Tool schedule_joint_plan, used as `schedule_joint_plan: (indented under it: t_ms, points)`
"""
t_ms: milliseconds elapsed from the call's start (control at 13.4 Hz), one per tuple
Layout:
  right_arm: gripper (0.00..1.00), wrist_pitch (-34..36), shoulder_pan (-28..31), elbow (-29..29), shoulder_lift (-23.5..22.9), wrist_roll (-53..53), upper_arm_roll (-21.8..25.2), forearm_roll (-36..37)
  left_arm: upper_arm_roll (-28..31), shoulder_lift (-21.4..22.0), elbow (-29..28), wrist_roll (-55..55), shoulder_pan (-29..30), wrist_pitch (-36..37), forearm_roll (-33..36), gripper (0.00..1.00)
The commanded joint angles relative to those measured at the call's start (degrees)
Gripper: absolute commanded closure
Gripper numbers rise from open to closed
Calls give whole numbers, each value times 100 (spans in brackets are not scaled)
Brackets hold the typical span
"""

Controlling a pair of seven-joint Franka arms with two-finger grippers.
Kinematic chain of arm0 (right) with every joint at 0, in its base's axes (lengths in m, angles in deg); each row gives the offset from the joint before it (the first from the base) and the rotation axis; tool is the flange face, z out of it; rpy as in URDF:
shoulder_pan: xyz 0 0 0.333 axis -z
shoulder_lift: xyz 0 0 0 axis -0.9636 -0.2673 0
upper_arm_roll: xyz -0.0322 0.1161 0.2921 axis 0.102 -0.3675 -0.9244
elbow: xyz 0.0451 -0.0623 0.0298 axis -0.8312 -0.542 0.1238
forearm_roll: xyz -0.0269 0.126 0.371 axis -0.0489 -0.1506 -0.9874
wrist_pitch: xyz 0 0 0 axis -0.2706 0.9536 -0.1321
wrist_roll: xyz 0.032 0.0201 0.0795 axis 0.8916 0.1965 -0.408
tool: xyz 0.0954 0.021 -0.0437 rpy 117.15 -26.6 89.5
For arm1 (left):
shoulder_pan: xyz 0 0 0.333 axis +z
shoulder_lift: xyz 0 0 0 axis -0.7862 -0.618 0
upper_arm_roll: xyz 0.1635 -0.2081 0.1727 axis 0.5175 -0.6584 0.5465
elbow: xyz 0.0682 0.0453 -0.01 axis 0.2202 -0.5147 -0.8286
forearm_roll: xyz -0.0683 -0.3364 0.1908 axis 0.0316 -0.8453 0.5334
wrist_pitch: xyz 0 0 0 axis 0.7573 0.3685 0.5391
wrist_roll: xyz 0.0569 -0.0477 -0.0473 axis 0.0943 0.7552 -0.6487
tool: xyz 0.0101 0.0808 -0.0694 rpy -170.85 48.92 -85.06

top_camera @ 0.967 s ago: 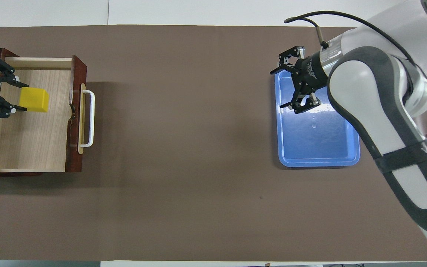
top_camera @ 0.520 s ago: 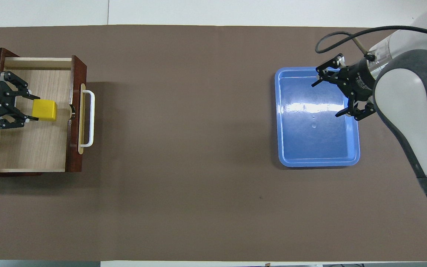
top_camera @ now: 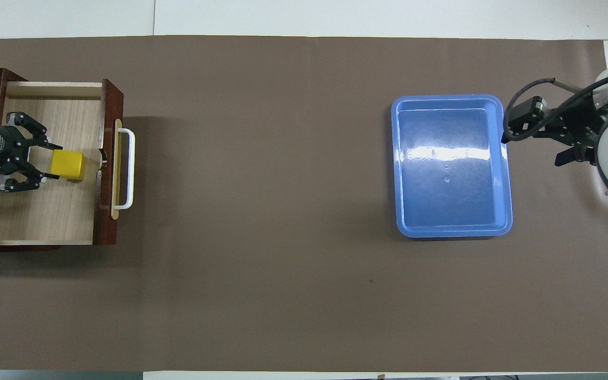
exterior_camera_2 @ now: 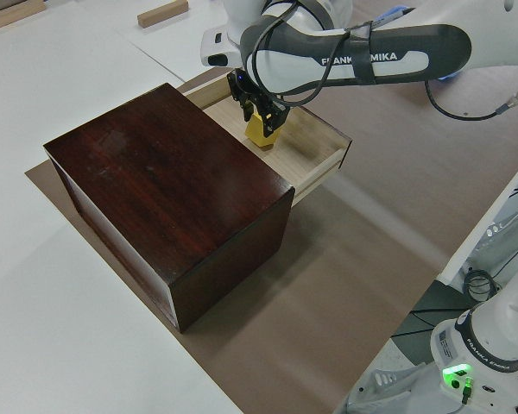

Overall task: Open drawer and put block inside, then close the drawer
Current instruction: 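Push the drawer shut with the left gripper while the right gripper returns to rest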

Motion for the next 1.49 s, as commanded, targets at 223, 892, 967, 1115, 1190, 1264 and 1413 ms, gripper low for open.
schedule_joint_plan:
  t_ms: [223,892,967,1115,1190,1264,1413]
  points:
    - [0,317,65,-276,347,-1430,-69,227,-37,10,850,-276,-406,890,299,0]
    - [0,327,91,-329,383,-2441,-61,456,-63,133,-36,-2740,-1849,206,1221,0]
    - [0,327,100,-329,383,-2450,-61,464,-46,133,-37,-2714,-1770,128,1230,0]
    - [0,300,100,-320,374,-2459,-61,482,-46,133,-115,-2757,-1664,-5,1248,0]
    - [0,300,100,-320,374,-2459,-69,482,-46,133,-142,-2757,-1672,-14,1283,0]
    - [0,300,100,-329,374,-2433,-69,482,-46,116,-220,-2766,-1672,-170,1388,0]
    - [0,326,100,-320,374,-2398,-69,473,-46,116,-475,-2758,-1629,-619,1415,0]
